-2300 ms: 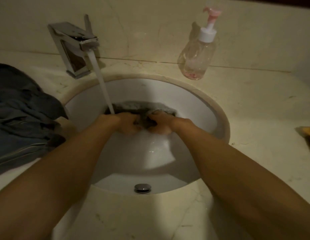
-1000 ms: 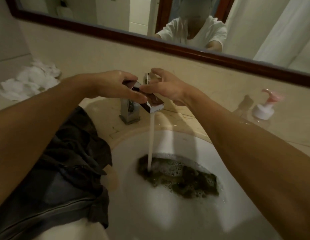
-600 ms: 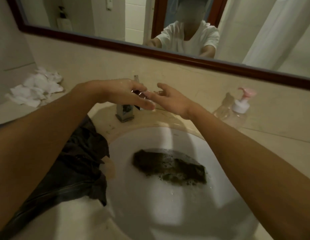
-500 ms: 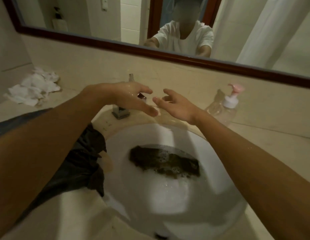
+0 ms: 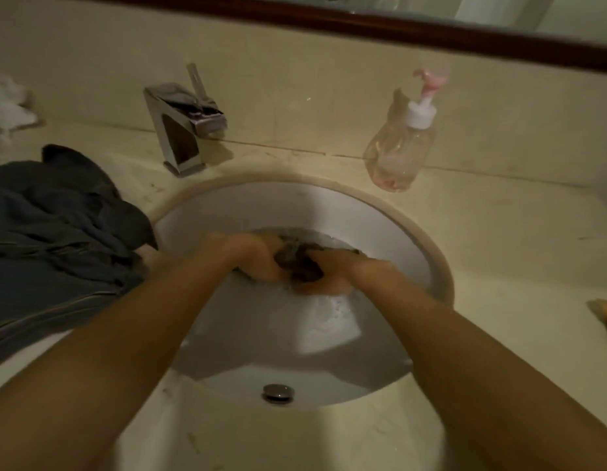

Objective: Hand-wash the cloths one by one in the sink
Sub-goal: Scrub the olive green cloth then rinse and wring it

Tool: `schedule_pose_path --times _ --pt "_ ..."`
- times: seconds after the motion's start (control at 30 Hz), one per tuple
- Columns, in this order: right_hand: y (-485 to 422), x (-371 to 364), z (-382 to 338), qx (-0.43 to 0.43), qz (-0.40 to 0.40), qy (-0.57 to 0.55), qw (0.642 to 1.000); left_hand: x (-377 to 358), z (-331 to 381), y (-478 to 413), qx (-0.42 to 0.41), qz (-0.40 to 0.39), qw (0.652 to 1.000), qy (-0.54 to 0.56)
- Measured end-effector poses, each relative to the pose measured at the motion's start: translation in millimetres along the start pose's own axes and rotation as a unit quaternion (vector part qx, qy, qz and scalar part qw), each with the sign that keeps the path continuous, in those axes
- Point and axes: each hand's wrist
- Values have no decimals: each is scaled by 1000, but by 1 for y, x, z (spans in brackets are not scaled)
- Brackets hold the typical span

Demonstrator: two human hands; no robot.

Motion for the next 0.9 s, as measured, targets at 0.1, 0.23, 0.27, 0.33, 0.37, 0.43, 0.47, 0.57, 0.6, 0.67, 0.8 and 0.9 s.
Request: schedule_pose_path --times 0.1,0.23,0.27,0.33,0.37,0.43,0.47,0.57,0.6,0.67,0.8,0.9 --pt "-28 -15 2 -62 28 79 995 -33 -26 -30 35 14 999 -7" --pt "-47 -18 -13 -80 71 80 991 -36 -31 -36 53 84 995 3" --pt "-48 -18 -17 -68 63 34 995 -33 -28 -33 53 106 993 22" --pt "-44 -13 -20 -40 41 -147 987 -29 -26 -30 56 139 983 104" --pt "-40 -10 -19 -46 44 -258 964 -26 -24 -29 60 155 971 171" --pt "-34 -1 -19 -71 88 -428 897 -16 -15 -24 64 188 923 330" --pt "-30 5 -22 -81 118 -488 861 -10 -7 -23 79 199 887 409" --pt "-16 20 -47 -83 187 -624 754 3 14 -18 81 262 787 553" --pt "-9 22 -57 -77 193 -649 732 5 17 -19 76 289 759 578" --pt "4 21 -77 -62 189 -636 745 6 16 -17 72 297 719 624" --pt "-1 21 -75 -48 306 -573 759 6 25 -6 24 254 629 734" --pt "-13 32 -52 -124 329 -621 700 -1 51 -2 17 259 669 696"
Point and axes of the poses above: each hand's wrist, its own y-axis away from the middle knuckle, its own x-axis out of the back of the hand, z = x × y, and after that the axes turned 4 degrees about y, right-handed
